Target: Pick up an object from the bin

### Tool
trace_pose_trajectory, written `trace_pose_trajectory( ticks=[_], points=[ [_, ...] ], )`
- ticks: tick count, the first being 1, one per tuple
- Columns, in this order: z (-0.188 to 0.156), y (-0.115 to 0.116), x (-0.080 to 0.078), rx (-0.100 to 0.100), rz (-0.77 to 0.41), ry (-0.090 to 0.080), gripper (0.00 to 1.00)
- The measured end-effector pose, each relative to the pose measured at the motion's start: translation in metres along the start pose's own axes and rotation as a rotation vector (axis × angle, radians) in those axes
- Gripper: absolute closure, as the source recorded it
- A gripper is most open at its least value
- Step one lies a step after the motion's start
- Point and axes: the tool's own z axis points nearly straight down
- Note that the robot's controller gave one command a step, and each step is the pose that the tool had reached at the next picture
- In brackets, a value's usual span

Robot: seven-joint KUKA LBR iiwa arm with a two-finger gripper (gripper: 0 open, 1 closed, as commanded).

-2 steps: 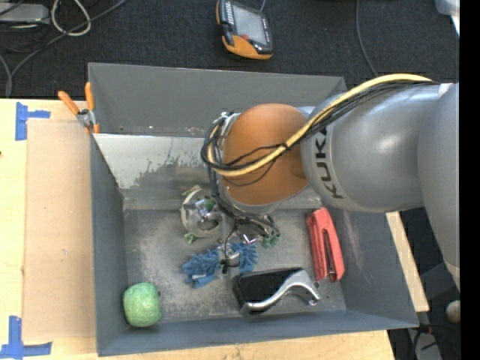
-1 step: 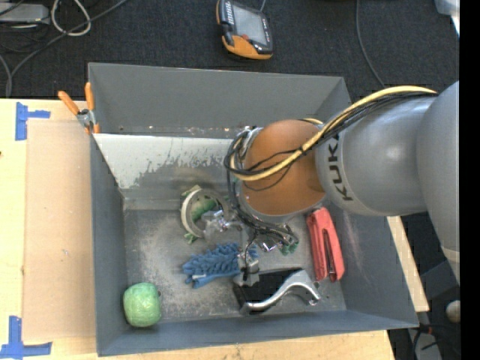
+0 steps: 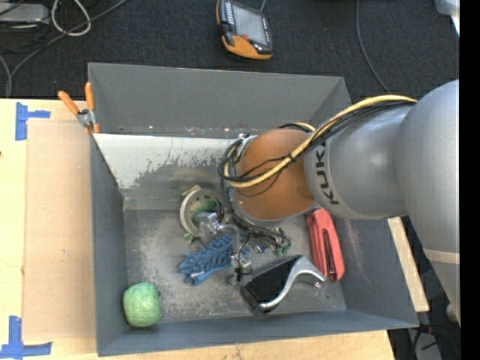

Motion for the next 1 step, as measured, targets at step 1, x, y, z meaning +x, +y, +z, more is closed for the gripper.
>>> trace_pose_trajectory(
  ticks=[1],
  points=[
    [0.004, -0.0061, 0.0104, -0.001, 0.086, 0.014, 1.0]
  ],
)
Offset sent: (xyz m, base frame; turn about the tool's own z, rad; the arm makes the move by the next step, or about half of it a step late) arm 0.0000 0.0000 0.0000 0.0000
